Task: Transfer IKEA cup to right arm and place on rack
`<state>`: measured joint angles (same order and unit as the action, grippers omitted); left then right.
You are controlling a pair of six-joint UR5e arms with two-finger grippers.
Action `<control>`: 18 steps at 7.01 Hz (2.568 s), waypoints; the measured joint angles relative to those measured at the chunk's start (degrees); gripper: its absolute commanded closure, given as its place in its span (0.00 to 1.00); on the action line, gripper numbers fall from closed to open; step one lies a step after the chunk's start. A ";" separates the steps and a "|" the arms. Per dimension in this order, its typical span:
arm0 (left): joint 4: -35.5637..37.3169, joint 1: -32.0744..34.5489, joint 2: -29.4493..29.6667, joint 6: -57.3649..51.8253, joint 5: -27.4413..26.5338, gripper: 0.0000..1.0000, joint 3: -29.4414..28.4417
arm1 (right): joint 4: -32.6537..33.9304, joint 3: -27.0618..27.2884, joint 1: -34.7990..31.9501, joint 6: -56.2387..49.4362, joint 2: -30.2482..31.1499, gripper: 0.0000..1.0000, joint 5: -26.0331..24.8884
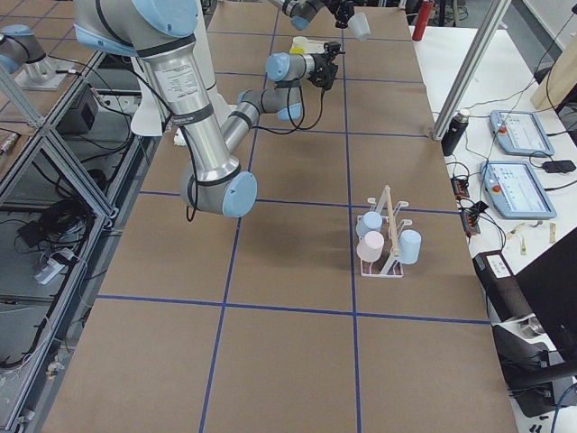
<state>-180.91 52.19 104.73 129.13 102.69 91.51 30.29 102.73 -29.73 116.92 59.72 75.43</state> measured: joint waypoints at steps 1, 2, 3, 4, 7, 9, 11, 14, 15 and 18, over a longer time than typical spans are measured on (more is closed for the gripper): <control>-1.18 -2.80 2.44 5.93 -4.09 1.00 0.25 | -0.25 0.00 0.02 0.14 -0.71 0.00 -0.61; -1.78 -5.97 5.05 10.12 -8.21 1.00 0.31 | -2.04 -0.58 0.02 0.09 -1.18 0.00 -1.30; -2.31 -8.95 7.05 12.39 -11.63 1.00 0.25 | -6.01 -2.43 0.02 -0.05 -1.33 0.00 -2.12; -2.74 -11.30 8.56 13.33 -13.93 1.00 0.15 | -10.24 -4.77 0.02 -0.14 -1.35 0.00 -2.60; -2.93 -16.66 11.87 13.87 -20.00 1.00 -0.51 | -14.20 -6.69 0.02 -0.20 -1.49 0.00 -2.97; -2.88 -19.90 12.97 13.81 -25.20 1.00 -1.71 | -14.82 -6.69 0.02 -0.20 -1.52 0.00 -3.20; -2.81 -21.58 14.42 13.81 -27.27 1.00 -2.65 | -15.05 -6.80 0.02 -0.20 -1.46 0.00 -3.63; -2.61 -22.28 15.43 13.93 -27.50 1.00 -2.68 | -15.08 -6.95 0.02 -0.28 -1.37 0.00 -3.71; -2.33 -22.94 15.93 13.83 -27.64 1.00 -2.78 | -15.08 -6.95 0.00 -0.28 -1.36 0.00 -3.71; -2.00 -24.26 16.84 13.54 -27.99 1.00 -2.92 | -15.14 -6.93 -0.06 -0.36 -1.36 0.00 -3.66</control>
<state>-182.91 27.93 121.57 142.67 74.70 88.59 15.15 95.80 -29.79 116.55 58.36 71.78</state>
